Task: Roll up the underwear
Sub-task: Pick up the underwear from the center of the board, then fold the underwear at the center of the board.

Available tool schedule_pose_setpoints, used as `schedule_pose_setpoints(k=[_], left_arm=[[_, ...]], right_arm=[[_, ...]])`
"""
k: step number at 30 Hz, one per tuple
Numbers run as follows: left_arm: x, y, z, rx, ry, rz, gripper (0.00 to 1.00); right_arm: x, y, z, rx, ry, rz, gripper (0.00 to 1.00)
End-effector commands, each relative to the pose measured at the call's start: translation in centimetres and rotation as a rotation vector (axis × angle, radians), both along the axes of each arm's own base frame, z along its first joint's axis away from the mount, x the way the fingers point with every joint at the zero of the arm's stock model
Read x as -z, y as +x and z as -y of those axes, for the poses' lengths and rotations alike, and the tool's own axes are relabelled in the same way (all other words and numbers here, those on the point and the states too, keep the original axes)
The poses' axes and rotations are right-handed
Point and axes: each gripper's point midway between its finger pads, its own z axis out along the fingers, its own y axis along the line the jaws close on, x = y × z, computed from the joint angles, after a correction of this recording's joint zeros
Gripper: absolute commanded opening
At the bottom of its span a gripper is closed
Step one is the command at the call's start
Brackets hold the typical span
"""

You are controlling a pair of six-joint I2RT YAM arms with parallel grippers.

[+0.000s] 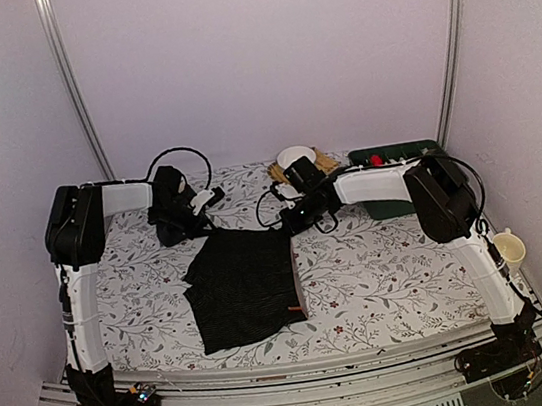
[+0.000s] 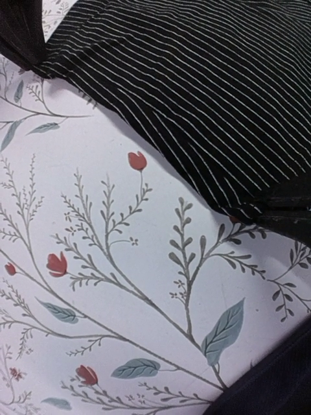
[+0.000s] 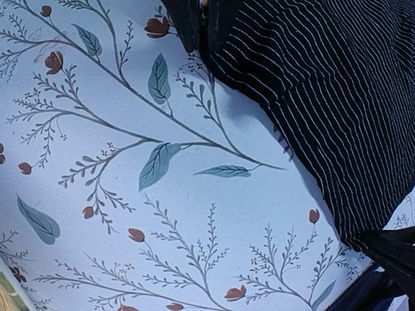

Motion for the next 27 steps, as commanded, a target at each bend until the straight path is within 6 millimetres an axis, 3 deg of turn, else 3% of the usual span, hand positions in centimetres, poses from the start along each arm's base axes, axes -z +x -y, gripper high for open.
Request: schedule_pose_setpoints(k=[1, 5, 11, 12, 16, 18, 19, 22, 27], left_arm=[[-3.3, 0.6, 1.1, 0.001, -0.047, 0.074, 0.00], [-6.4, 1.6, 1.0, -0.032, -0.067, 0.169, 0.00], [-9.8, 1.4, 1.2, -0.021, -0.116, 0.298, 0.00], [-10.1, 1.2, 1.2, -0.015, -0.121, 0.313, 0.00], [-11.0, 0.3, 1.2, 0.012, -0.129, 0.354, 0.00], [-10.5, -0.2, 0.9, 0.020, -0.122, 0.357, 0.00], [-12.0, -0.5, 0.8, 0.028, -0.129, 0.391, 0.00], [-12.3, -2.0, 0.6, 0.067, -0.137, 0.398, 0.00], [-13.2, -5.7, 0.7, 0.159, -0.171, 0.439, 0.00]], right_arm=[[-0.4, 0.8, 0.6, 0.017, -0.046, 0.052, 0.02], [-2.6, 2.1, 1.2, 0.042, -0.060, 0.132, 0.02], [-6.2, 3.6, 1.2, 0.025, -0.039, 0.244, 0.02], [-8.2, 3.6, 0.9, 0.017, -0.012, 0.275, 0.02], [-11.7, 2.5, -0.1, -0.087, 0.062, 0.344, 0.02], [-13.0, 1.4, -0.4, -0.135, 0.104, 0.364, 0.02], [-14.2, 0.7, -0.6, -0.162, 0.133, 0.383, 0.02], [-14.2, -1.6, -1.1, -0.249, 0.147, 0.363, 0.02], [-11.7, -6.0, -2.3, -0.377, 0.075, 0.358, 0.02]])
